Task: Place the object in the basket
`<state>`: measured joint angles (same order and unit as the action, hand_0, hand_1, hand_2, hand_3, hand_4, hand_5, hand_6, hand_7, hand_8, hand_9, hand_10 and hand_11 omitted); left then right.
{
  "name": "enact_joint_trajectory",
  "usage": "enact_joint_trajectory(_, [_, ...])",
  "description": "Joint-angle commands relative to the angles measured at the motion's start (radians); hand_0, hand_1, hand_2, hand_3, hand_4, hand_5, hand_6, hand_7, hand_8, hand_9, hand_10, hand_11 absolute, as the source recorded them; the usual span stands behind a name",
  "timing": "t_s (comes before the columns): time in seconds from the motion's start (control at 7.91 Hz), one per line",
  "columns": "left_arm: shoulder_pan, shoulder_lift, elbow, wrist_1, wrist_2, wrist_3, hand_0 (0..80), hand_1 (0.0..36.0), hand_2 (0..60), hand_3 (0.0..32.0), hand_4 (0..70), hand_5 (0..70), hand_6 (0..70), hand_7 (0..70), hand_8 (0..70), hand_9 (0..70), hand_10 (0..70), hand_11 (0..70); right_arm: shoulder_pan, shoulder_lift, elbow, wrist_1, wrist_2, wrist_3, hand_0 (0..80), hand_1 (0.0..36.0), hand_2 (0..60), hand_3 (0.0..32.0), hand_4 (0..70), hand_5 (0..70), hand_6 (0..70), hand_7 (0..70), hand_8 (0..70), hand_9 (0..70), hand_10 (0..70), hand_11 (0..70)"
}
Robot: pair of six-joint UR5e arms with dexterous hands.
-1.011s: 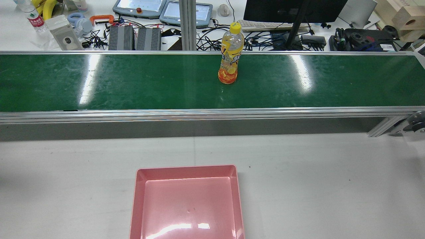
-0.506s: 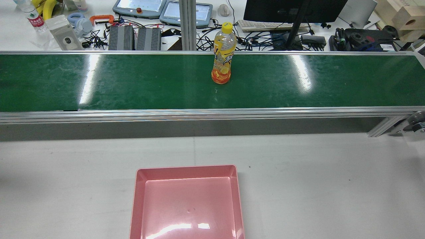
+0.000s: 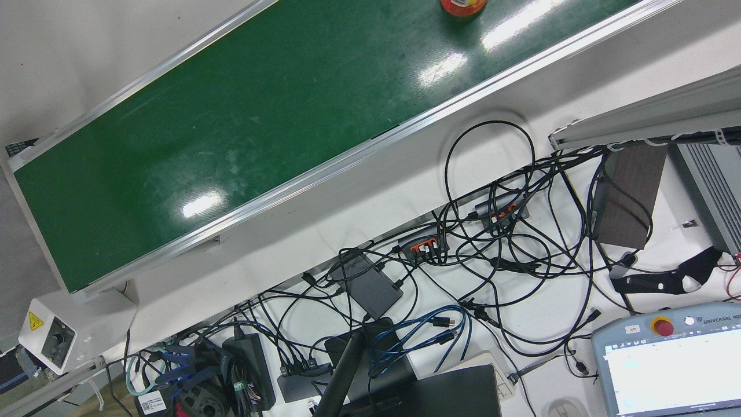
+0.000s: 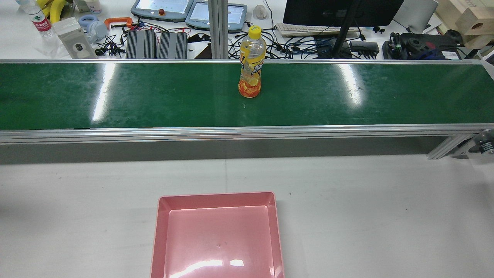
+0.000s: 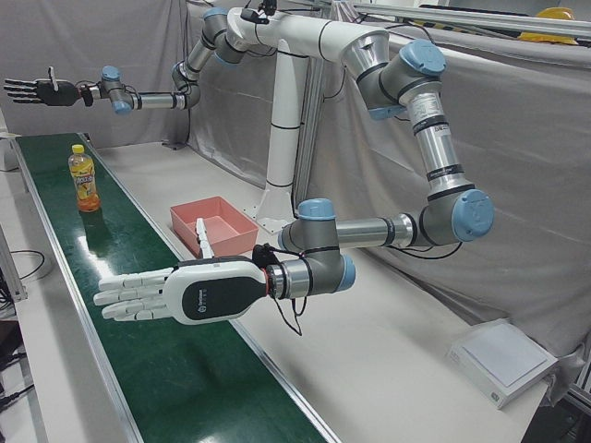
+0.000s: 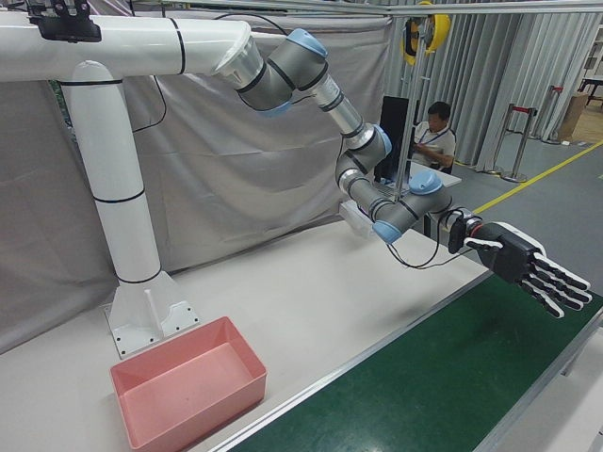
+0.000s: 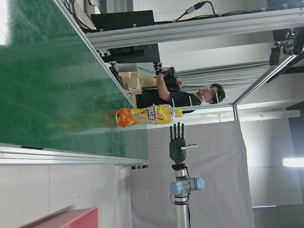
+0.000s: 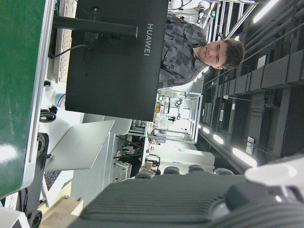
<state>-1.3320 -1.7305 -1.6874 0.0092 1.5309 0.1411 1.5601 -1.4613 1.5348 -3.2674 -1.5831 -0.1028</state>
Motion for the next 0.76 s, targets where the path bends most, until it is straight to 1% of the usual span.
enact_joint_trajectory(0.0, [0.0,0.002,0.003,0.0,0.0,0.0,47.3,10.5,0.0,0.0,0.0,2.6,0.0,0.0,0.0,1.1,5.1,9.0,0.0,-0.001,0.001,0.0,0.0,0.0,0.0,0.0,0.0,0.0,0.0,0.0,0.0,0.0,0.0,0.0,0.0,0.0])
enact_joint_trajectory(0.63, [0.0,0.005,0.003,0.0,0.0,0.0,46.3,10.3,0.0,0.0,0.0,2.1,0.0,0.0,0.0,0.9,5.2,9.2,0.0,-0.001,0.001,0.0,0.0,0.0,0.0,0.0,0.0,0.0,0.0,0.0,0.0,0.0,0.0,0.0,0.0,0.0])
